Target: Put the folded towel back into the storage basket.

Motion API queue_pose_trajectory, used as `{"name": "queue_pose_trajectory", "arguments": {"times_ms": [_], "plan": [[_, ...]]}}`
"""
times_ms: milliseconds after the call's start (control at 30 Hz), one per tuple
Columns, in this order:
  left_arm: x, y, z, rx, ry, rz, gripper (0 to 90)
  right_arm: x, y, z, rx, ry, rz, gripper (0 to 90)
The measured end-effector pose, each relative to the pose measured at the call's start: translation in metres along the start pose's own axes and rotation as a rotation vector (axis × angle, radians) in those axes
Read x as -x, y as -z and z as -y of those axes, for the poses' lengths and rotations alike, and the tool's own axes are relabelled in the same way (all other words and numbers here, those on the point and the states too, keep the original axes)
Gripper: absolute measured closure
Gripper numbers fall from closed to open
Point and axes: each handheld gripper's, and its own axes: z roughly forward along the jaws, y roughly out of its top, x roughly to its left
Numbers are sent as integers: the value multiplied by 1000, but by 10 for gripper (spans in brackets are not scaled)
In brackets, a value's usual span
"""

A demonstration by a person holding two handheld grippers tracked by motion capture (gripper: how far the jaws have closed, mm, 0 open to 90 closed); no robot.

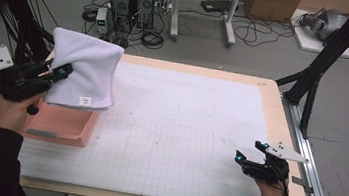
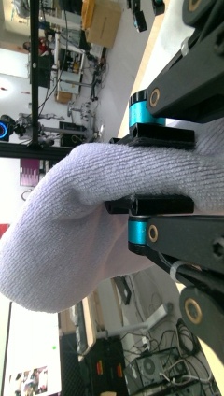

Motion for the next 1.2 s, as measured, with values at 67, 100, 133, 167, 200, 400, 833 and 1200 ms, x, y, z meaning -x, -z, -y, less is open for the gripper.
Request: {"name": "queue_pose_trajectory", "arguments": {"times_ms": [67, 100, 133, 167, 200, 400, 833, 1200], "plan": [[-4, 5, -1, 2, 3, -12, 726, 0, 0, 0, 0, -2, 0, 182], [-6, 8, -1, 5, 7, -13, 725, 0, 0, 0, -2, -1, 0, 182], [-8, 10, -1, 3, 5, -15, 725, 0, 0, 0, -2, -1, 0, 182], [-10, 13, -2, -2, 4, -18, 725, -1, 0, 0, -2, -1, 0, 182], [-13, 15, -2, -8, 4, -16, 726, -1, 0, 0, -1, 1, -1, 182], [-25, 29, -1, -40, 7, -24, 725, -1, 0, 0, -4, -2, -1, 182], [-42, 46, 20, -103, 37, -36, 724, -3, -2, 0, -11, 5, 1, 182], [-45, 45, 30, -143, 48, -16, 724, -3, -4, 0, -13, 16, 0, 182]]}}
